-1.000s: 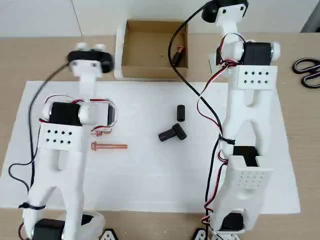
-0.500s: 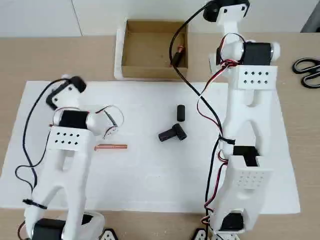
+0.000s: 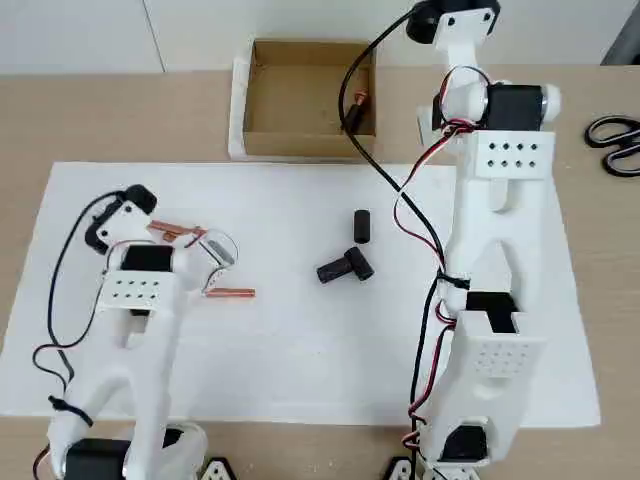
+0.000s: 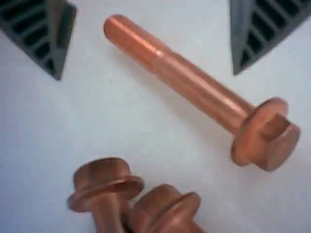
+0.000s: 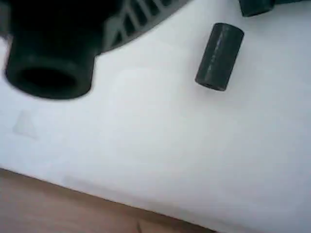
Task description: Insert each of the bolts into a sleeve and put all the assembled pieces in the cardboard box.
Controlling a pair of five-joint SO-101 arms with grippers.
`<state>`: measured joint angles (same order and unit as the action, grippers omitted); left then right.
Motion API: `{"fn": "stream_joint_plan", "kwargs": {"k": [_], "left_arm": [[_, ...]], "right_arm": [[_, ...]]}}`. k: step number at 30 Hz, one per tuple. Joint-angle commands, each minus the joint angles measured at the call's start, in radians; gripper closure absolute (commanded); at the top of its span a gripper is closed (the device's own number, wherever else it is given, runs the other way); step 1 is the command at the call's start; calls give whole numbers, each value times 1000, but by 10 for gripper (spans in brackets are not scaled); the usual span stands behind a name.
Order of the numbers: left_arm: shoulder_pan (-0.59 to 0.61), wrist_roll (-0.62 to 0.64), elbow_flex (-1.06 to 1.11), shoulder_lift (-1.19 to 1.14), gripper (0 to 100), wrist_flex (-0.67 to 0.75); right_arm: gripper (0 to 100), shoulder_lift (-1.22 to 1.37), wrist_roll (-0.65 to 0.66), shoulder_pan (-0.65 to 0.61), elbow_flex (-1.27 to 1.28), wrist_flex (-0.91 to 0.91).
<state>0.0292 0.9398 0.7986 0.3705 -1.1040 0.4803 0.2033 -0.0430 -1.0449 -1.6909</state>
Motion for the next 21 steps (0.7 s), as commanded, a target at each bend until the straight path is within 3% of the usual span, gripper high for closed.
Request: {"fn": "stream_joint_plan", "kwargs": {"k": [1,10,17,21], "left_arm": [[8,3,41,31,786,86],[9,3,145,31,786,206],[9,3,153,31,787,215],[9,3,153,31,856,216]], "right_arm": [[995,-67,-11,1,-3,4],[995,-67,-11,1,-3,4],[995,-65,-11,1,-3,4],[995,-65,-11,2,-3,4]]}}
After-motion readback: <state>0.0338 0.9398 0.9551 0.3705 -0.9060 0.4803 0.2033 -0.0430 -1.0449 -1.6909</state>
